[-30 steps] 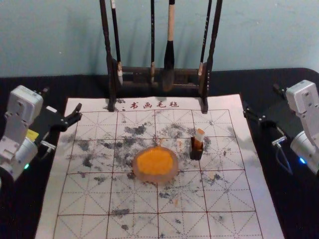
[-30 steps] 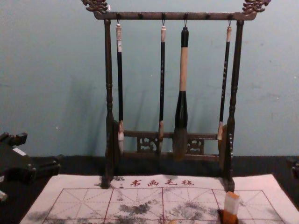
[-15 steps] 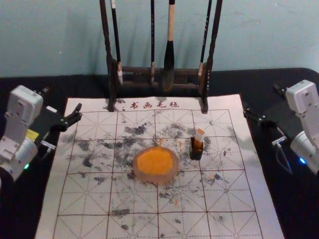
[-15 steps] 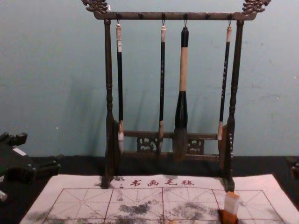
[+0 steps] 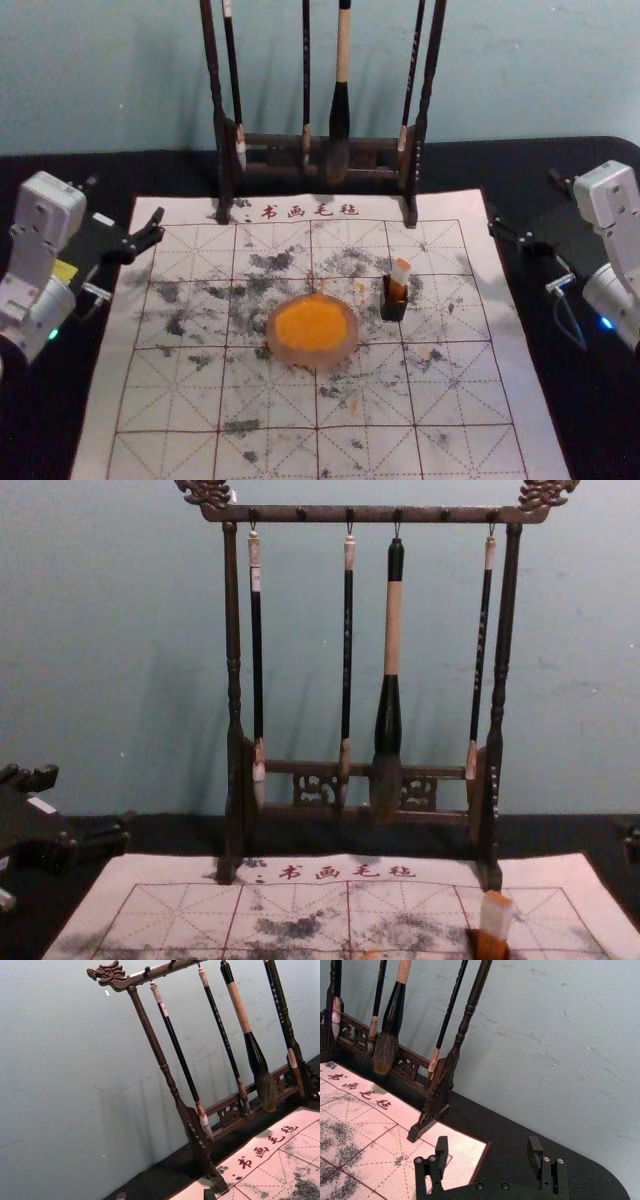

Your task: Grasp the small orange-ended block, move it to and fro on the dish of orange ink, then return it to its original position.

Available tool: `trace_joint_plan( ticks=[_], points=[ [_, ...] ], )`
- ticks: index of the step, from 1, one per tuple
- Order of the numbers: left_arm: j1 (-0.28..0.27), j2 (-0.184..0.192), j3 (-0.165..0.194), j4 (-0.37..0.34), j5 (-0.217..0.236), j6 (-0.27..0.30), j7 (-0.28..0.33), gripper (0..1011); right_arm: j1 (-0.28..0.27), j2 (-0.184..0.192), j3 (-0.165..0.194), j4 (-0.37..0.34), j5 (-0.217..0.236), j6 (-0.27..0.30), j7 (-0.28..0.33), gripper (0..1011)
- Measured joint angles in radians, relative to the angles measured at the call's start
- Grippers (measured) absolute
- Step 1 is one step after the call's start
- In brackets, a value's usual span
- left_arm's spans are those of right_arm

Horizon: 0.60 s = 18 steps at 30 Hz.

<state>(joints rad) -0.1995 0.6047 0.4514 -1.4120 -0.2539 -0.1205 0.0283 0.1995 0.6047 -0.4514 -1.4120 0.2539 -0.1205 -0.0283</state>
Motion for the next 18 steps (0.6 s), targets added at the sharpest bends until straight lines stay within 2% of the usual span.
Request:
trace_joint_plan(
  ticks=[8,16,18],
  points=[
    [0.0,0.0,0.0,0.0,0.0,0.0,0.0,1001,-0.006,-0.001,0.006,-0.002,0.005,-0.001,0.019,1002],
    [0.0,0.0,0.0,0.0,0.0,0.0,0.0,1001,-0.062,0.019,0.027,-0.055,0.056,-0.004,0.11,1000],
    [0.0,0.0,0.0,0.0,0.0,0.0,0.0,1001,-0.091,0.029,0.033,-0.08,0.075,-0.004,0.137,1000]
  ],
)
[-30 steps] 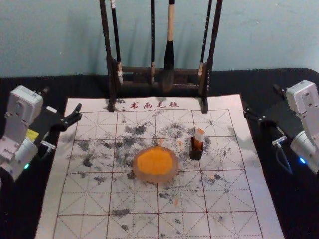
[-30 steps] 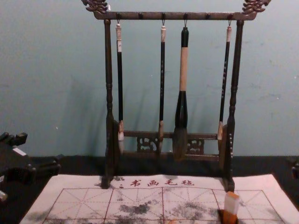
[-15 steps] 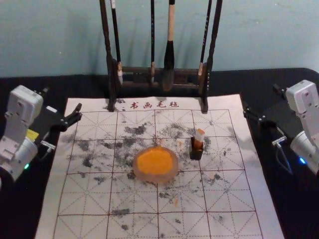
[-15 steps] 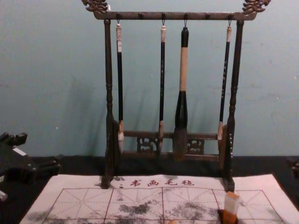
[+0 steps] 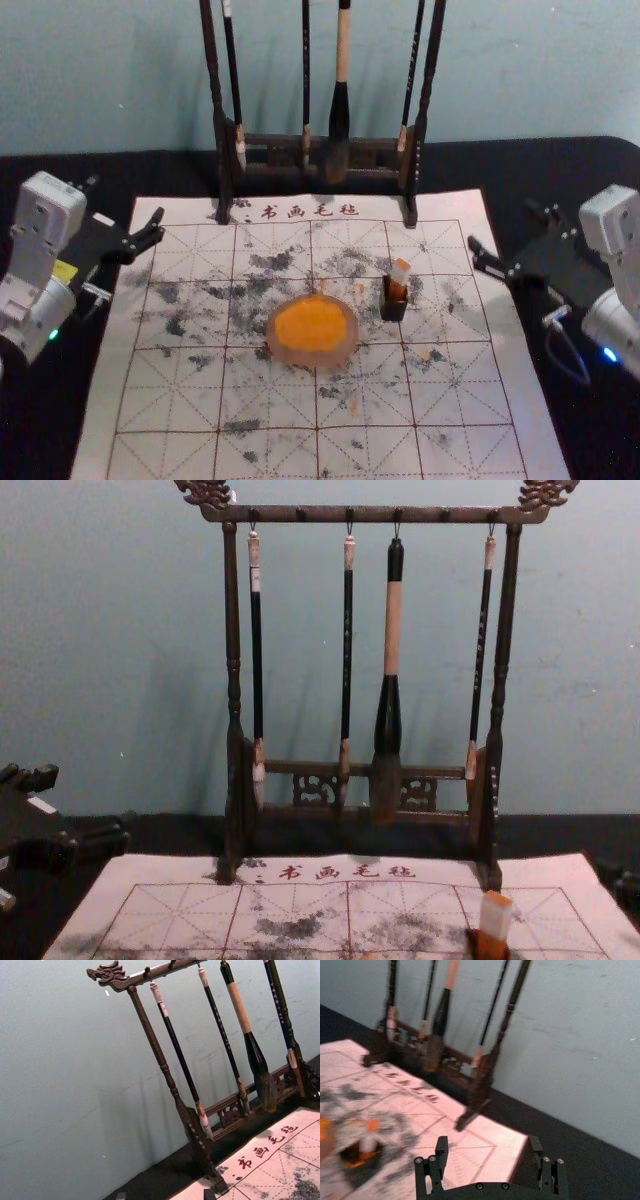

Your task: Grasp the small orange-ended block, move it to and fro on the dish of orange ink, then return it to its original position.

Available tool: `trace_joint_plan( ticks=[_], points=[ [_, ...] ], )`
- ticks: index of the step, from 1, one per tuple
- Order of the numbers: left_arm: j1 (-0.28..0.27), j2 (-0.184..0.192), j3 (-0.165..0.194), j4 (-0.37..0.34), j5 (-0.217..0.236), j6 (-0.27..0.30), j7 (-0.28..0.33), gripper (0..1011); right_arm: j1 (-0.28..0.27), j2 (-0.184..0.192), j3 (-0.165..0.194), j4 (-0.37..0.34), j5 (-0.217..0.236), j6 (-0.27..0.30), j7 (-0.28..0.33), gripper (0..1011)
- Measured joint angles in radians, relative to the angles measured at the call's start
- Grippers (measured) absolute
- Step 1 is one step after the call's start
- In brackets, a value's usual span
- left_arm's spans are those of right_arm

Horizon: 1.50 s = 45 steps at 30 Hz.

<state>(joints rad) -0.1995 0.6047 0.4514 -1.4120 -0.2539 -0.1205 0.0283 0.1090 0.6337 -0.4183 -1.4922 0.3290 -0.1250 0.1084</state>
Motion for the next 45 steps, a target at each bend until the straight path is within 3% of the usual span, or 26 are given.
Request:
trace_joint_plan(
  ticks=[8,16,33,45],
  points=[
    [0.0,0.0,0.0,0.0,0.0,0.0,0.0,1001,-0.095,0.017,0.015,-0.082,0.072,0.014,0.084,1000],
    [0.0,0.0,0.0,0.0,0.0,0.0,0.0,1001,-0.118,-0.009,0.008,-0.098,0.104,0.031,0.144,1000],
    [0.0,0.0,0.0,0.0,0.0,0.0,0.0,1001,0.019,-0.147,-0.031,0.053,0.042,0.055,0.199,1002],
    [0.0,0.0,0.0,0.0,0.0,0.0,0.0,1001,0.055,-0.194,-0.027,0.105,0.026,0.065,0.237,1000]
  ],
)
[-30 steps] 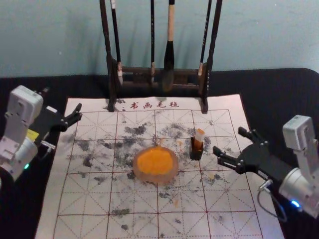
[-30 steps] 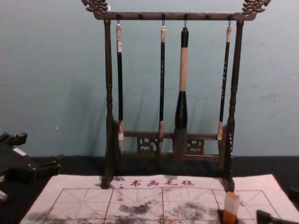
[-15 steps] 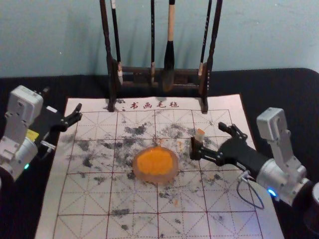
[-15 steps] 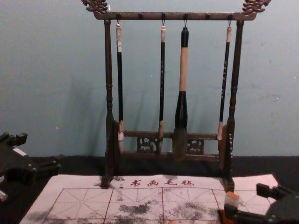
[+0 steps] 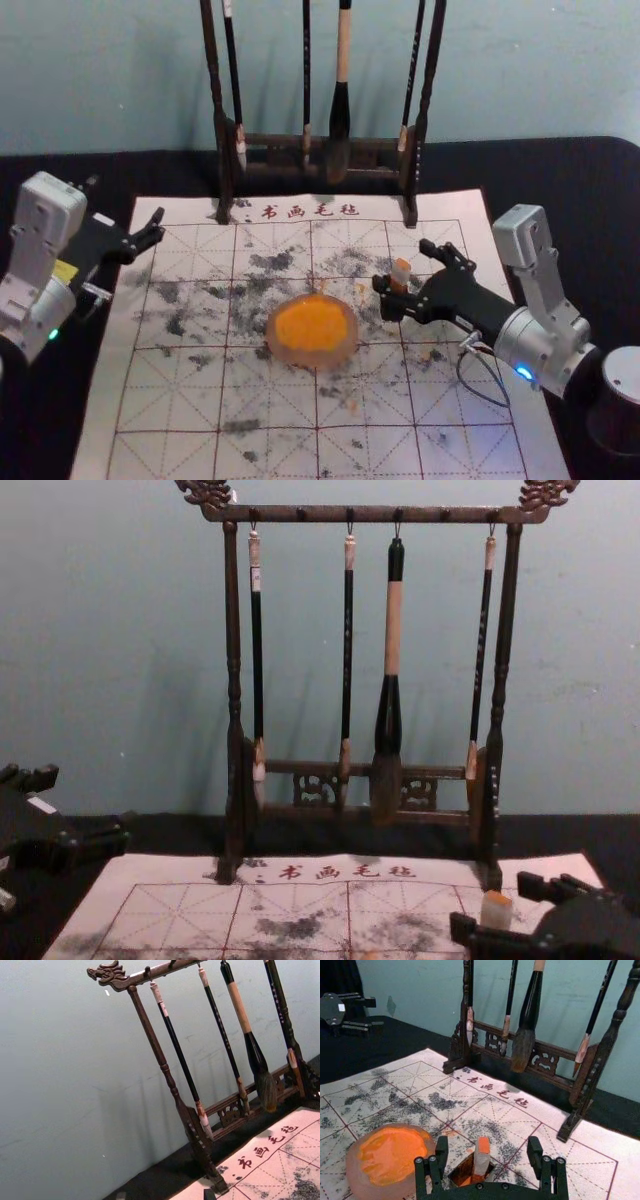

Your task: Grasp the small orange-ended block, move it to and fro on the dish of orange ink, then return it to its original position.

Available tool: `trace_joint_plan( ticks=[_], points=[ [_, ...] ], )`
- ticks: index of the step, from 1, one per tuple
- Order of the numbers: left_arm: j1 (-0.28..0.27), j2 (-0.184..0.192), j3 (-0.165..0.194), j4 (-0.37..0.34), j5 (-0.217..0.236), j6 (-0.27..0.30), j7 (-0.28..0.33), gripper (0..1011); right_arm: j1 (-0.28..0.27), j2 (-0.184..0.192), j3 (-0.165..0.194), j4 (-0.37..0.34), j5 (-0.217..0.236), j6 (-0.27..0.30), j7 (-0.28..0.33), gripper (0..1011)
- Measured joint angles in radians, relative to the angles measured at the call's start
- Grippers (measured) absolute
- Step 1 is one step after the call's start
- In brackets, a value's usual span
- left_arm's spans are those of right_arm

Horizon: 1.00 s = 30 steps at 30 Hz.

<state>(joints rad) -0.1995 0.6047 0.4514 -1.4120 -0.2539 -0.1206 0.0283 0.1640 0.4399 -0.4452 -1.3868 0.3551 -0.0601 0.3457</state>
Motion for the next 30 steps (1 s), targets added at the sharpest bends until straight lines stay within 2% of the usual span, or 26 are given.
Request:
trace_joint_plan(
  ticks=[16,30],
  points=[
    [0.0,0.0,0.0,0.0,0.0,0.0,0.0,1001,0.0,-0.031,0.022,0.017,-0.024,0.028,0.032,1000],
    [0.0,0.0,0.0,0.0,0.0,0.0,0.0,1001,0.001,-0.03,0.02,0.017,-0.022,0.027,0.032,1000]
  ],
)
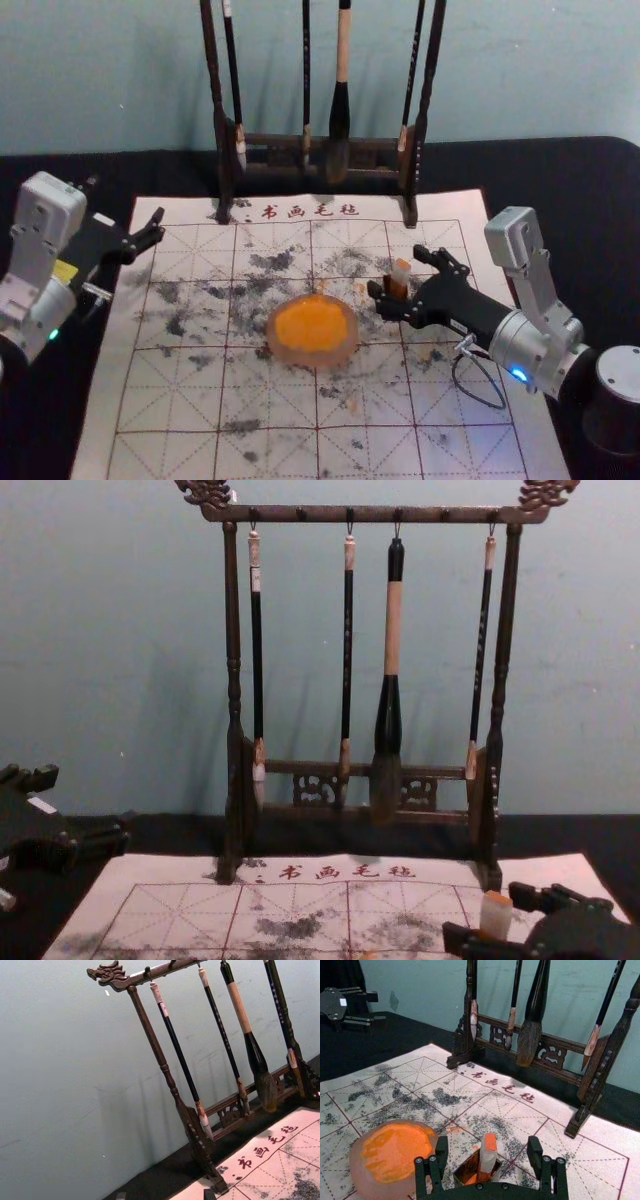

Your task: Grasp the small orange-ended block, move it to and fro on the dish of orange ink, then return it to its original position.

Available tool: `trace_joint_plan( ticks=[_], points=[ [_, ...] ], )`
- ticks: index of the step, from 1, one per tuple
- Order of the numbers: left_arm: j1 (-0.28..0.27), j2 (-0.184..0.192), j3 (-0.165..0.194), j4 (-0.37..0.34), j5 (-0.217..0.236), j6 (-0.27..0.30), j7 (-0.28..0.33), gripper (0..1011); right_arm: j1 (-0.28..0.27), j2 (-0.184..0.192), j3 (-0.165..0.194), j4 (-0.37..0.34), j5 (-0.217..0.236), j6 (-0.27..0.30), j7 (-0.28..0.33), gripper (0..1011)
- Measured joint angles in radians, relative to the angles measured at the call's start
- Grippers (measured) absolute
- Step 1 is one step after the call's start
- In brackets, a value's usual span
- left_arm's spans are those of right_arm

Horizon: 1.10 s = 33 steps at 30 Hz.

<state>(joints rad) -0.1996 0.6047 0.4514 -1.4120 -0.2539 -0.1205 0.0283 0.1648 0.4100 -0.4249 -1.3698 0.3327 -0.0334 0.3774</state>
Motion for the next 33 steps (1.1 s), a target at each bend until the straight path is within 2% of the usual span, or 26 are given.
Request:
trace_joint_plan(
  ticks=[2,13,17,19,28,33],
  points=[
    [0.0,0.0,0.0,0.0,0.0,0.0,0.0,1001,0.0,0.0,0.0,0.0,0.0,0.0,0.0,990],
    [0.0,0.0,0.0,0.0,0.0,0.0,0.0,1001,0.0,0.001,-0.001,0.0,0.002,-0.001,-0.001,733],
    [0.0,0.0,0.0,0.0,0.0,0.0,0.0,1001,0.0,0.001,-0.001,0.0,0.002,-0.001,-0.001,569],
    [0.0,0.0,0.0,0.0,0.0,0.0,0.0,1001,0.0,0.001,-0.001,0.0,0.002,-0.001,-0.002,534],
    [0.0,0.0,0.0,0.0,0.0,0.0,0.0,1001,0.0,0.001,-0.001,0.0,0.003,-0.002,-0.002,208],
    [0.0,0.0,0.0,0.0,0.0,0.0,0.0,1001,0.0,0.001,-0.001,0.0,0.003,-0.002,-0.001,114]
  ],
)
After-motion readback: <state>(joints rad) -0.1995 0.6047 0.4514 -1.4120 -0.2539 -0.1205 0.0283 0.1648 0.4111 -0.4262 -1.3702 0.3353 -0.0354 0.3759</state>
